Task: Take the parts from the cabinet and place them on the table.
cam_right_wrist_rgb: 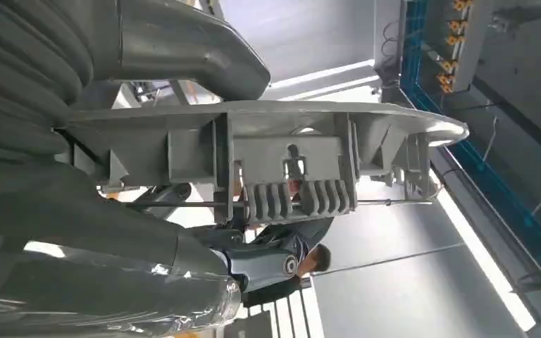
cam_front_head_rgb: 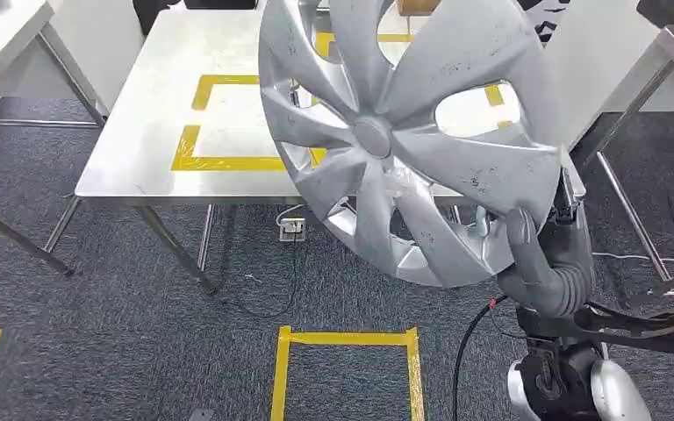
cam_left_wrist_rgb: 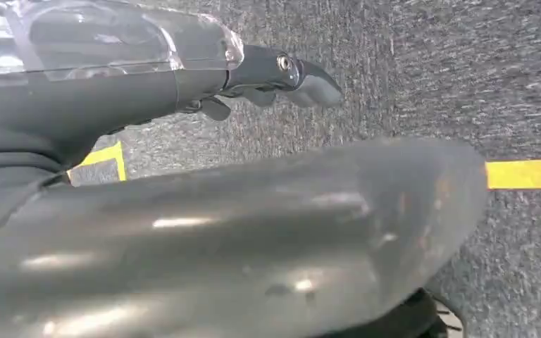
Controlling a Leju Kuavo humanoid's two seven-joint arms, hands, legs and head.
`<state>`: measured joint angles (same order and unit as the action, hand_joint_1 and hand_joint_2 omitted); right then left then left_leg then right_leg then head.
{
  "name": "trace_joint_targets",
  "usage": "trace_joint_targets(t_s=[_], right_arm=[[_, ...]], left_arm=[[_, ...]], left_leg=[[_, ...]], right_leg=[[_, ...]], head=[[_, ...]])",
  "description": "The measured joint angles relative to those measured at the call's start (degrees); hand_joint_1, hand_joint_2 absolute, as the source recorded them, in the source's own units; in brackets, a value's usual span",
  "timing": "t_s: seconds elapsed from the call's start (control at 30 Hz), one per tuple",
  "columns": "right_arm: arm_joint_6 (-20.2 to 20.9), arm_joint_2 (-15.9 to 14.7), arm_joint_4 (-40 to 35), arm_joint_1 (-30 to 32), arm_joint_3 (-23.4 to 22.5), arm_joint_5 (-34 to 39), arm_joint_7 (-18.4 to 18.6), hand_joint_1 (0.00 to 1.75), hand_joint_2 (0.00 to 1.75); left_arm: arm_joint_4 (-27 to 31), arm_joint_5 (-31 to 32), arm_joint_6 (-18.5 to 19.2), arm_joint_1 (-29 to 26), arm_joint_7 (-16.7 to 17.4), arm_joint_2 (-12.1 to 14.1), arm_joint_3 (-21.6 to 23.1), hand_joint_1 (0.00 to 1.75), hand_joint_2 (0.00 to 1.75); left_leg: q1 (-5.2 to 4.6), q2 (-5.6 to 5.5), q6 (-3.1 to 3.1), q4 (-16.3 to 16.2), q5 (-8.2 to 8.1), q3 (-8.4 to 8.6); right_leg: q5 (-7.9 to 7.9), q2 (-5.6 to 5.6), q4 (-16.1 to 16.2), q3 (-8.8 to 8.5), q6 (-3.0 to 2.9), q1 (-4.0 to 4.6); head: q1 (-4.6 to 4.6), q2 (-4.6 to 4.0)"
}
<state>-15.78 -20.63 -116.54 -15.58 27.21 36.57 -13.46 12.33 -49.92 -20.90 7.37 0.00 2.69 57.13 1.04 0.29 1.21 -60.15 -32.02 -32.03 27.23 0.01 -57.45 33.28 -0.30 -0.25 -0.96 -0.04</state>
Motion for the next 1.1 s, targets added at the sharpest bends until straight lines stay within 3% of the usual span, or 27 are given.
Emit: trace_joint_targets(t_s=[0.03,0.1,0.13,0.17,0.2,0.27,0.3,0.33,0.37,0.43,0.5,0.53,0.6,0.63,0.67,0.7,0.8,0.83,0.87,0.93,1.0,1.03,1.1], right_arm=[[-0.02,-0.09,0.00,-0.10,-0.02,-0.02,0.00,1.75,1.75],[-0.02,-0.04,0.00,-0.01,0.04,-0.02,0.00,1.75,1.75],[-0.02,-0.04,0.00,0.02,0.04,-0.02,0.00,1.75,1.75],[-0.06,-0.07,0.02,0.07,0.04,-0.02,0.00,1.75,1.75],[-0.11,-0.07,0.02,0.13,0.07,-0.04,0.00,1.75,1.75],[-0.20,-0.07,0.00,0.17,0.07,-0.09,0.00,1.75,1.75],[-0.20,-0.07,0.02,0.17,0.04,-0.13,0.00,1.75,1.75],[-0.20,-0.07,0.00,0.14,0.04,-0.17,0.00,1.75,1.75],[-0.20,-0.05,0.00,0.17,0.04,-0.17,0.02,1.75,1.75],[-0.20,-0.02,0.00,0.19,0.07,-0.20,0.04,1.75,1.75],[-0.20,-0.07,-0.02,0.16,0.00,-0.22,0.04,1.75,1.75],[-0.20,-0.09,-0.02,0.09,0.00,-0.22,0.04,1.75,1.75],[-0.20,-0.07,0.00,0.15,0.04,-0.22,0.04,1.75,1.75],[-0.22,-0.07,0.00,0.23,0.04,-0.20,0.06,1.75,1.75],[-0.20,-0.07,0.02,0.35,0.04,-0.20,0.04,1.75,1.75],[-0.19,-0.04,0.02,0.41,0.04,-0.20,0.04,1.75,1.75],[-0.20,-0.04,0.00,0.35,0.02,-0.20,0.04,1.75,1.75],[-0.22,-0.09,0.00,0.33,0.02,-0.20,0.04,1.75,1.75],[-0.22,-0.06,-0.02,0.26,0.04,-0.22,0.04,1.75,1.75],[-0.22,-0.09,0.00,0.24,0.02,-0.20,0.04,1.75,1.75],[-0.24,-0.11,-0.02,0.29,0.00,-0.22,0.04,1.75,1.75],[-0.24,-0.09,-0.02,0.23,0.02,-0.24,0.04,1.75,1.75],[-0.24,-0.15,-0.02,0.11,0.04,-0.22,0.04,1.75,1.75]], left_arm=[[0.00,0.00,0.00,0.00,0.00,0.00,0.00,0.00,0.00],[0.00,-0.07,0.00,-0.12,0.00,-0.04,0.00,0.00,0.00],[-0.02,-0.11,0.00,-0.17,0.02,-0.04,0.00,0.00,0.00],[-0.02,-0.11,0.00,-0.19,0.02,-0.04,0.00,0.00,0.00],[-0.02,-0.11,0.00,-0.18,0.02,-0.02,0.00,0.00,0.00],[-0.02,-0.11,0.00,-0.18,0.00,0.02,0.00,0.00,0.00],[-0.02,-0.11,0.00,-0.20,0.00,0.02,0.00,0.00,0.00],[-0.02,-0.11,0.00,-0.18,0.00,0.00,0.00,0.00,0.00],[-0.02,-0.11,0.00,-0.06,0.00,0.00,0.00,0.00,0.00],[-0.02,-0.13,0.00,-0.16,0.00,0.00,0.00,0.00,0.00],[-0.02,-0.13,-0.02,-0.19,0.00,0.02,0.00,0.00,0.00],[-0.02,-0.13,-0.02,-0.14,-0.02,0.02,0.00,0.00,0.00],[-0.02,-0.13,-0.02,-0.13,-0.02,0.02,0.00,0.00,0.00],[-0.02,-0.13,-0.02,-0.18,-0.02,0.00,0.00,0.00,0.00],[-0.02,-0.13,-0.02,-0.20,-0.02,0.00,0.00,0.00,0.00],[-0.02,-0.13,-0.02,-0.20,0.00,0.00,0.00,0.00,0.00],[0.00,-0.13,-0.02,-0.13,0.00,-0.04,0.00,0.00,0.00],[0.00,-0.13,-0.02,-0.03,0.02,-0.22,0.00,0.00,0.00],[0.00,-0.11,-0.02,0.01,0.04,-0.24,0.00,0.00,0.00],[0.00,-0.13,0.00,-0.08,0.18,-0.46,0.00,0.00,0.00],[-0.02,-0.13,-0.02,0.01,0.17,-0.46,0.00,0.00,0.00],[-0.02,-0.13,-0.02,0.02,0.15,-0.44,0.00,0.00,0.00],[-0.02,-0.13,0.00,0.00,0.17,-0.44,0.00,0.00,0.00]], left_leg=[[0.01,-0.22,0.03,-2.98,-1.75,-1.55],[0.01,-0.38,0.23,-11.81,-5.26,-6.57],[0.00,-0.38,0.31,-14.83,-5.77,-8.68],[0.00,-0.36,0.32,-15.48,-4.78,-9.71],[-0.01,-0.35,0.23,-13.72,-2.52,-9.47],[-0.01,-0.23,-0.15,-4.93,3.87,-5.86],[-0.05,-0.10,-0.46,-1.58,5.10,-4.51],[-0.28,-0.05,-0.53,-0.92,4.51,-3.91],[-0.25,-0.01,-0.97,-0.19,3.72,-3.60],[-0.41,-0.14,-1.37,0.01,3.61,-3.66],[0.09,-0.18,-1.90,0.42,3.57,-3.08],[0.10,-0.12,-2.25,0.44,3.34,-2.77],[0.04,0.00,-2.60,0.43,2.88,-2.23],[0.00,0.05,-2.63,0.43,2.62,-1.97],[-0.02,0.06,-2.60,0.43,2.32,-1.60],[-0.03,0.04,-2.56,0.43,2.03,-1.18],[-0.09,-0.06,-2.27,0.57,1.08,0.28],[-0.19,-0.05,-1.99,0.59,0.87,0.30],[-0.09,-0.11,-1.67,0.56,0.76,0.21],[0.10,0.08,-1.02,0.85,0.78,0.19],[0.08,0.11,-0.47,0.91,0.17,0.78],[-0.07,-0.05,-0.21,-0.36,-0.54,0.21],[0.03,-0.37,0.10,-8.06,-4.07,-4.27]], right_leg=[[0.11,-0.07,0.13,-0.25,-0.29,-0.02],[0.46,-0.16,0.10,-0.54,-0.73,0.12],[0.67,-0.15,0.07,-0.71,-0.81,0.23],[0.93,-0.13,-0.01,-0.94,-0.81,0.29],[1.25,-0.09,-0.09,-1.29,-0.75,0.31],[2.22,-0.04,-0.29,-2.51,-0.38,0.32],[2.73,-0.06,-0.36,-2.68,-0.08,0.29],[3.10,0.10,-0.85,-2.68,0.38,0.74],[3.15,0.15,-0.85,-2.44,0.61,0.64],[3.13,0.05,-0.41,-2.70,1.01,0.51],[4.22,0.05,-1.48,-2.53,1.73,0.42],[5.62,0.05,-4.22,-1.28,2.13,0.26],[9.22,0.04,-13.34,3.59,2.69,0.00],[10.08,0.04,-17.00,5.89,2.84,-0.09],[9.41,0.04,-18.55,7.40,2.86,-0.14],[7.36,0.04,-17.10,7.31,2.69,-0.12],[-1.51,0.18,-3.97,2.48,1.40,0.09],[-0.51,0.21,-3.14,1.55,0.97,0.38],[-0.50,0.08,-1.81,1.20,0.65,0.66],[0.19,0.10,-1.55,1.22,0.16,0.84],[-0.37,-0.12,0.40,-0.12,-0.08,0.20],[-0.39,-0.16,1.13,-0.75,-0.21,0.22],[-0.22,-0.27,1.27,-1.11,-0.64,0.25]], head=[[0.20,0.00],[0.51,0.00],[0.57,0.00],[0.61,0.00],[0.64,0.00],[0.77,0.00],[0.83,0.00],[0.94,0.00],[0.85,0.00],[0.59,0.00],[0.44,0.00],[0.18,0.00],[-0.02,0.00],[-0.02,0.00],[-0.09,0.00],[-0.11,0.00],[-0.19,0.00],[0.05,0.00],[-0.21,0.00],[-0.28,0.00],[-0.26,0.00],[-0.02,0.00],[0.40,0.00]])
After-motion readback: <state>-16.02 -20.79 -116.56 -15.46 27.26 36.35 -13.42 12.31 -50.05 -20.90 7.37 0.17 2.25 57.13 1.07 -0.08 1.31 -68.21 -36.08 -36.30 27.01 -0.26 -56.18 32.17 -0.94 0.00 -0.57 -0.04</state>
